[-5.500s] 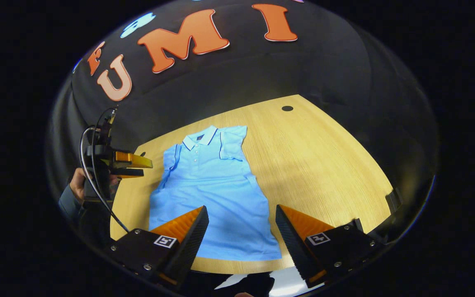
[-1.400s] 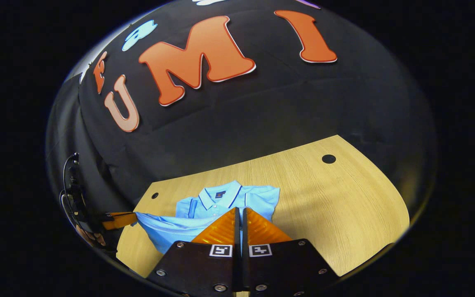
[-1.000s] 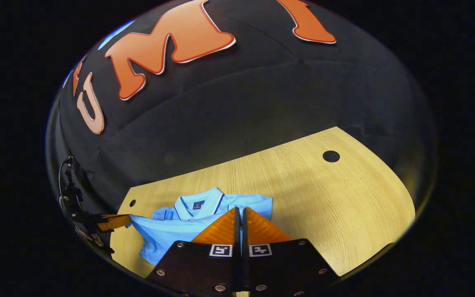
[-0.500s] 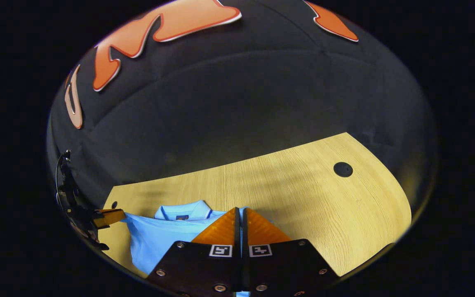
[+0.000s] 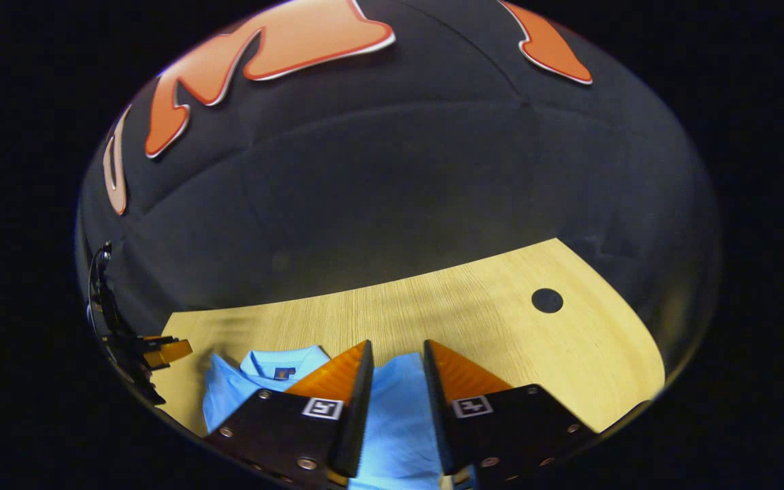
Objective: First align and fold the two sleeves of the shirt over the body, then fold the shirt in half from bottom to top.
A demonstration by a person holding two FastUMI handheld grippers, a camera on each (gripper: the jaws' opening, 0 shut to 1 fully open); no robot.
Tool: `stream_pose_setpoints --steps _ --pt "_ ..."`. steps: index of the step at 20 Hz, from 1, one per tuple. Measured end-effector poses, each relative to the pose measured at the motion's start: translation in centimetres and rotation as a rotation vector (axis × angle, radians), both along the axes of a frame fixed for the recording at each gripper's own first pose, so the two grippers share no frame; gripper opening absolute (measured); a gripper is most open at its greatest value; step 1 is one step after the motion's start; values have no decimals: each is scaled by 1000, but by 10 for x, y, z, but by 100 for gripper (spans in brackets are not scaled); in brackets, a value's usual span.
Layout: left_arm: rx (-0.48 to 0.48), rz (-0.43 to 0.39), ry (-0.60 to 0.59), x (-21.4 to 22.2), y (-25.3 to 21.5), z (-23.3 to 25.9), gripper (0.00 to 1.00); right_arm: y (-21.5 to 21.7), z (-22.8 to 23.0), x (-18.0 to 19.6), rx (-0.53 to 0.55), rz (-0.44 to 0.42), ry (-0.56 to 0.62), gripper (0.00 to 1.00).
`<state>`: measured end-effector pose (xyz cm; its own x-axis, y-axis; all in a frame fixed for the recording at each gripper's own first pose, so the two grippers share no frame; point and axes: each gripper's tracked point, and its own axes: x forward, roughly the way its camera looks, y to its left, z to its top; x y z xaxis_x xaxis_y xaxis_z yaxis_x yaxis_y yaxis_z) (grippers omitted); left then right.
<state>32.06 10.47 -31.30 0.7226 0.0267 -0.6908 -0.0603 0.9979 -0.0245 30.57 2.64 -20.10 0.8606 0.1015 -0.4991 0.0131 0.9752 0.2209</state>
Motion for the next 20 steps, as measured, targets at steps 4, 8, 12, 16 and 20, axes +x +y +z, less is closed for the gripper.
stream_pose_setpoints --steps 4,8,12,16,20 --pt "59 -36 -94 -35 -16 48 99 8 38 -41 -24 39 -75 82" --pt "93 -24 -205 -94 -32 110 100 4 78 -90 -67 66 -146 94" --pt "117 -9 -335 -161 -48 178 99 -4 106 -140 -33 92 -208 96" --pt "119 23 -435 -220 -63 223 99 -11 129 -196 -57 120 -268 96" --pt "141 42 -519 -281 -77 260 99 -11 155 -256 -53 151 -343 95"
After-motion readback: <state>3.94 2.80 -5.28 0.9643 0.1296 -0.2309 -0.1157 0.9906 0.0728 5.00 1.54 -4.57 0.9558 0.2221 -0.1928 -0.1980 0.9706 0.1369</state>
